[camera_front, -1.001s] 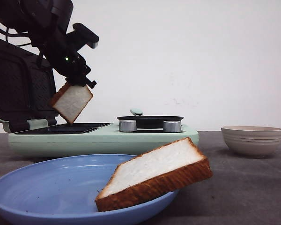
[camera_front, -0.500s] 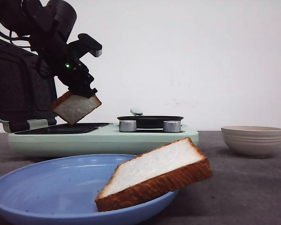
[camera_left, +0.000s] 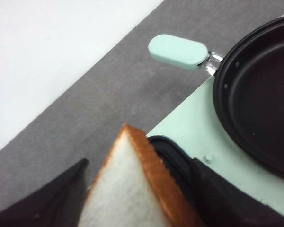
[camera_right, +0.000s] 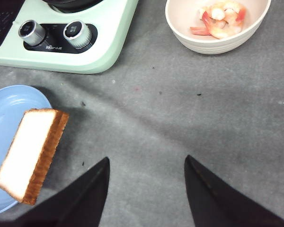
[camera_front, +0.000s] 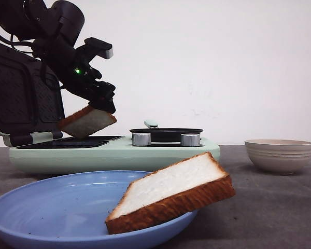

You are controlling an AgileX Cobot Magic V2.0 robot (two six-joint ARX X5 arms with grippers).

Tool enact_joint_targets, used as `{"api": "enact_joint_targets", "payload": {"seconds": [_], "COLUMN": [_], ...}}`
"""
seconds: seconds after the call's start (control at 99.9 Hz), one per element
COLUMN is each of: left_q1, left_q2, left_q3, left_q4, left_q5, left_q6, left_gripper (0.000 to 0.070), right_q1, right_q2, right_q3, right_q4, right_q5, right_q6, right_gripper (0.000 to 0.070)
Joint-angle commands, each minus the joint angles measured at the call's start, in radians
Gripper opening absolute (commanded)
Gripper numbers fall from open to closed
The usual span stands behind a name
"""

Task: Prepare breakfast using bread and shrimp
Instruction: 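Carry the bread slice to the toaster plate and release it, then raise the left gripper away from the toaster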

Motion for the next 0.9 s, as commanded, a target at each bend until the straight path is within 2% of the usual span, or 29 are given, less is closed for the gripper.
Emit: {"api": "enact_joint_targets", "payload": {"seconds": [0.0,0.37,0.56,0.781,0.891], "left_q1": [-0.002,0.0,0.008,0.05,0.081], "left_q2": [0.025,0.025,0.018,-0.059,-0.13], "left_q3": [0.017,0.017,0.039,0.071,0.071], "left_q4": [0.005,0.012,0.003,-0.037,-0.08], "left_q5": [0.012,0.023,0.031,0.169,0.242], "left_q6": [-0.036,-0.06,-0.228,-0.394,-0.453], "left_gripper": [0.0405,0.0401,0.0401,0.0399,0.0399], "right_q1": [0.003,0.003,0.003,0.003,0.003], "right_q2": [0.003,0.003,0.003,0.003,0.003], "right_q3": [0.013,0.013,0.013,0.013,0.013], "right_q4": [0.003,0.003,0.003,0.003,0.003], "right_q5": [-0.003,-0.003,-0.003,-0.003,-0.003], "right_q6": [-0.002,-0.002,-0.002,-0.002,-0.002], "right_gripper": [0.0306,0.0306,0.0306,0.0306,0.0306]}}
